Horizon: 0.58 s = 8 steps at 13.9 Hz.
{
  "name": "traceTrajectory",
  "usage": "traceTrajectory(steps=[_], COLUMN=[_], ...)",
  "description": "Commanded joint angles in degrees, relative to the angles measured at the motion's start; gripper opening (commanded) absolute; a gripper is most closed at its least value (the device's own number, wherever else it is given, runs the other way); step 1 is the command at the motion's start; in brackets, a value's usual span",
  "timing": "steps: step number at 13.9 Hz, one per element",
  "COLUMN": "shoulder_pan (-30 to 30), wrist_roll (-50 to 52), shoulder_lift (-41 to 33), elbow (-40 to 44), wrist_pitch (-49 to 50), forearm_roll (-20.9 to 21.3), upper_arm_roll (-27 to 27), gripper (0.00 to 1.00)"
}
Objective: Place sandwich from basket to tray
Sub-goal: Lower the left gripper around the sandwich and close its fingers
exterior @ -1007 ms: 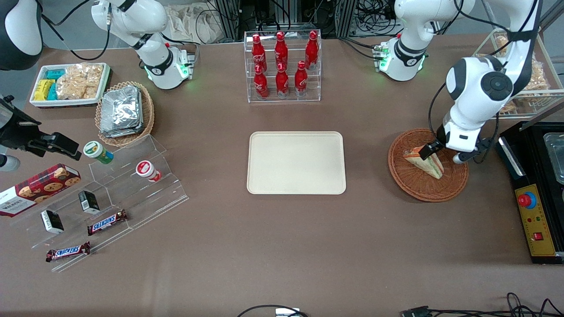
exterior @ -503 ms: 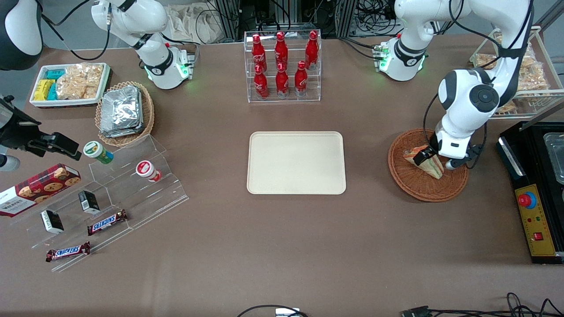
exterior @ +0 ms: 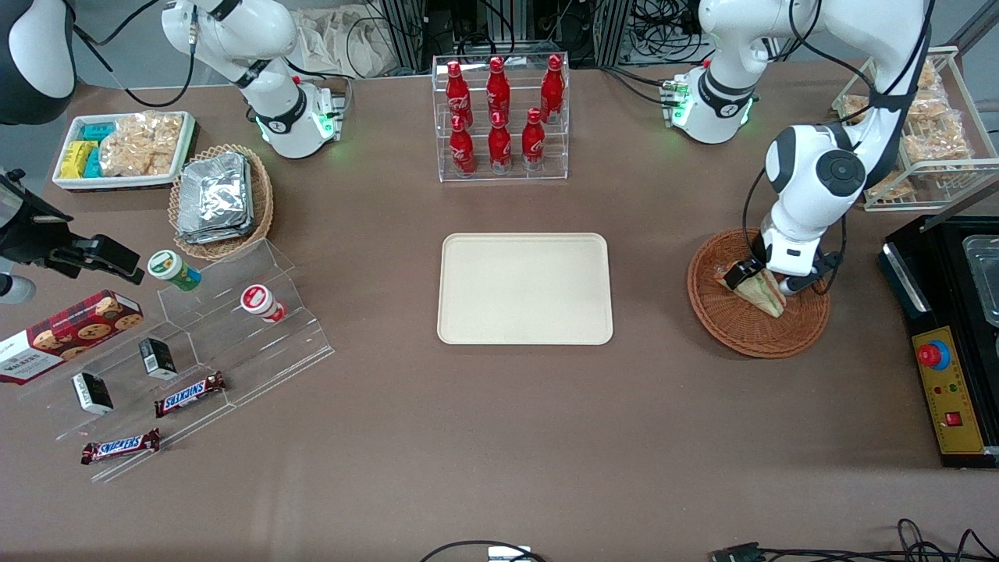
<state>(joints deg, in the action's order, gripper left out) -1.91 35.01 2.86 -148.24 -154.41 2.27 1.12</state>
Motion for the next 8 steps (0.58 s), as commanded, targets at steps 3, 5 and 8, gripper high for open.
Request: traceTrajectory(steps=[3,5,8], shoulder_pan=[0.1,0.1,0.1], wrist_roll=[1.2,1.2,1.0], shoulder_lift=[0.3,0.3,-0.3], elbow=[-0.6,-0.5,-0.3], wrist_pitch=[-1.7,-1.7,-1.2], forearm_roll=[0.5,0.5,0.5], upper_arm_roll=[-0.2,-0.2,-0.2], gripper=[0.45,0.24,0.18])
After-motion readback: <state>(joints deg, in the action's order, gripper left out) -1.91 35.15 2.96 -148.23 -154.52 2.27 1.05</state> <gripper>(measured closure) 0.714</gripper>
